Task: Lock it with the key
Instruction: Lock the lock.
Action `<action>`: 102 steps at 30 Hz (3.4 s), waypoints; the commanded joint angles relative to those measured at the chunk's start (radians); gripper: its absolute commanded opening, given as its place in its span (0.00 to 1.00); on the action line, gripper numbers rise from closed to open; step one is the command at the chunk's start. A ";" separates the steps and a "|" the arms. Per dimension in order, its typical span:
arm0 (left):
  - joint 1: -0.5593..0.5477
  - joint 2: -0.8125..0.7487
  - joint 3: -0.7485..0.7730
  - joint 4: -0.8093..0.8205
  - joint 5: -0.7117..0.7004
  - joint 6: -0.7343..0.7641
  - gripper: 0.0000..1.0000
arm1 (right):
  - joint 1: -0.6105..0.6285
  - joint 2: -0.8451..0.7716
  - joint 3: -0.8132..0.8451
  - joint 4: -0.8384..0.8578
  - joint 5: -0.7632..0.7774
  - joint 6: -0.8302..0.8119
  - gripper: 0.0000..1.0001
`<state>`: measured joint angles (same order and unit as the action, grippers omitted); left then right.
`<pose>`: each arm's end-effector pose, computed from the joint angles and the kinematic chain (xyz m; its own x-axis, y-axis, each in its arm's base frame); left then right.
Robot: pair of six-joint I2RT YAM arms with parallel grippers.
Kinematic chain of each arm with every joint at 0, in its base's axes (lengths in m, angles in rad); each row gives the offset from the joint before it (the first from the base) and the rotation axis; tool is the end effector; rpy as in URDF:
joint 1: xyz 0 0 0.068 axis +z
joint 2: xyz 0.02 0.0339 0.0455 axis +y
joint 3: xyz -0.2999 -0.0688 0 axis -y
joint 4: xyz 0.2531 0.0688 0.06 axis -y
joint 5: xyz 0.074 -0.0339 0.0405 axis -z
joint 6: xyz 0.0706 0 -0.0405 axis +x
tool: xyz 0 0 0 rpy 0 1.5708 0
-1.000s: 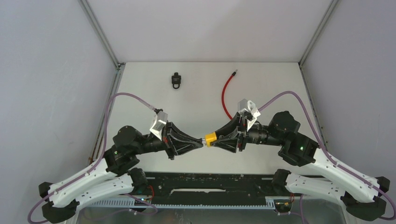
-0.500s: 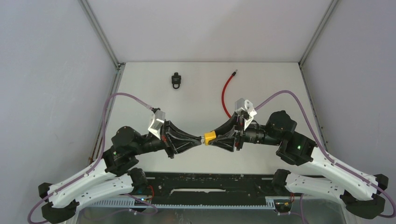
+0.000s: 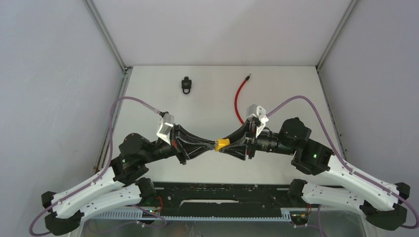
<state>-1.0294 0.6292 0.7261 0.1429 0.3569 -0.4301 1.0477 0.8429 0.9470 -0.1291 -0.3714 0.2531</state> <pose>0.0612 -0.1496 0.4075 -0.2965 -0.2651 -0.9175 0.9399 0.0897 -0.3296 0.0806 0.1910 0.4199 -0.2596 0.0169 -0.9656 -0.9538 0.1518 0.2591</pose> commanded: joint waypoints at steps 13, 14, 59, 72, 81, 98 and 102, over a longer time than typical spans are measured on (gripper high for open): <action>-0.070 0.124 0.022 -0.045 -0.039 0.047 0.00 | 0.040 0.076 0.001 0.143 -0.061 0.067 0.00; -0.070 0.120 0.018 -0.044 -0.041 0.045 0.00 | 0.036 0.068 0.001 0.137 -0.052 0.065 0.00; -0.097 0.095 -0.103 0.069 -0.011 -0.038 0.20 | -0.194 -0.168 0.001 0.147 0.016 0.179 0.00; -0.097 0.048 -0.109 0.072 -0.007 -0.042 0.63 | -0.201 -0.182 0.001 0.079 -0.095 0.121 0.00; -0.097 -0.036 -0.089 0.012 -0.085 0.005 0.63 | -0.217 -0.141 0.015 0.033 -0.281 0.121 0.00; -0.097 -0.020 -0.074 0.036 -0.055 0.002 0.48 | -0.217 -0.104 0.021 0.002 -0.307 0.111 0.00; -0.097 -0.023 -0.072 0.034 -0.063 0.002 0.52 | -0.216 -0.098 0.021 -0.010 -0.313 0.104 0.00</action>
<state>-1.1217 0.6106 0.6079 0.1539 0.2947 -0.4438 0.8337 0.7418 0.9115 -0.1829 -0.6601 0.3668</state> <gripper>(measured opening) 0.514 0.368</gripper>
